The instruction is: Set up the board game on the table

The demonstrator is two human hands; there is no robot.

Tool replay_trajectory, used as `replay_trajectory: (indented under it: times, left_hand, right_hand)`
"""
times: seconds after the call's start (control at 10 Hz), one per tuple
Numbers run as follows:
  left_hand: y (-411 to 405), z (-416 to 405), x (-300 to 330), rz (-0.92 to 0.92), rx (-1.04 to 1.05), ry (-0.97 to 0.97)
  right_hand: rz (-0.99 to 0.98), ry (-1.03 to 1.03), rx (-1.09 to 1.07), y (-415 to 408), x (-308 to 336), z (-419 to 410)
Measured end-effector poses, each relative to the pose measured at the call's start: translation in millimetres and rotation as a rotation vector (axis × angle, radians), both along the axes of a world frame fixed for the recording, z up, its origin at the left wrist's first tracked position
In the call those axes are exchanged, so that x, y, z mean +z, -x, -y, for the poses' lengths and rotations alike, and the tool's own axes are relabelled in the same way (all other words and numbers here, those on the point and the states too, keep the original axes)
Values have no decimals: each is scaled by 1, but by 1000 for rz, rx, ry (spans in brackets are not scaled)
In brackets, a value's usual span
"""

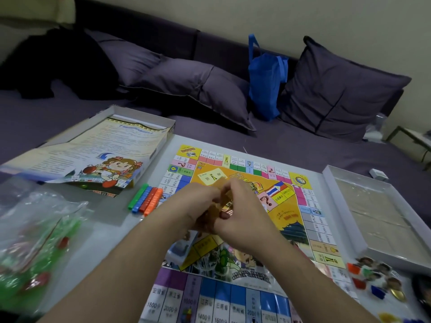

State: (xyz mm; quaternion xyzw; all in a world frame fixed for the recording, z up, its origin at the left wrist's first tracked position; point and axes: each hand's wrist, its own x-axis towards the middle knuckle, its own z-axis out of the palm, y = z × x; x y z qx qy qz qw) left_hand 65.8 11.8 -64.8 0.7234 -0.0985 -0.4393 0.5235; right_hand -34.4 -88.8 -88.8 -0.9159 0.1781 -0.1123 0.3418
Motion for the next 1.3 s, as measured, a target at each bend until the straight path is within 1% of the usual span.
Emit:
replay_trajectory:
  times: [0.1, 0.2, 0.3, 0.4, 0.5, 0.6, 0.7, 0.8, 0.9, 1.0, 1.1, 1.2, 1.3]
  left_hand:
    - [-9, -3, -2, -96, 119, 82]
    - [-25, -3, -8, 5, 301, 94]
    - [-38, -2, -11, 10, 430, 116]
    - [-46, -3, -11, 22, 497, 140]
    - [-49, 0, -14, 31, 485, 154]
    - [-51, 1, -17, 50, 467, 145]
    - [-48, 1, -17, 46, 457, 150]
    - [-42, 0, -12, 108, 408, 123]
    - [-28, 1, -7, 138, 357, 133]
    - [-11, 6, -3, 163, 279, 167]
    - [6, 12, -1, 190, 219, 156]
    - [16, 17, -4, 212, 172, 144]
    - [21, 21, -7, 222, 154, 132]
  right_hand:
    - [17, -9, -113, -29, 0, 15]
    - [-42, 17, -244, -69, -14, 39]
    - [-187, 128, -290, -105, -29, 58]
    - [-265, 240, -293, -128, -38, 67]
    - [-333, 367, -252, -135, -47, 68]
    - [-336, 368, -226, -130, -49, 68]
    - [-239, 213, -253, -111, -38, 75]
    - [-242, 142, -277, -71, -19, 91]
    - [-360, 179, -205, -23, -6, 103]
    - [-545, 130, -98, 13, -3, 98]
    - [-596, 242, -51, 22, -10, 94]
    - [-583, 323, -58, 22, -18, 100]
    - [-582, 284, -73, 22, -25, 105]
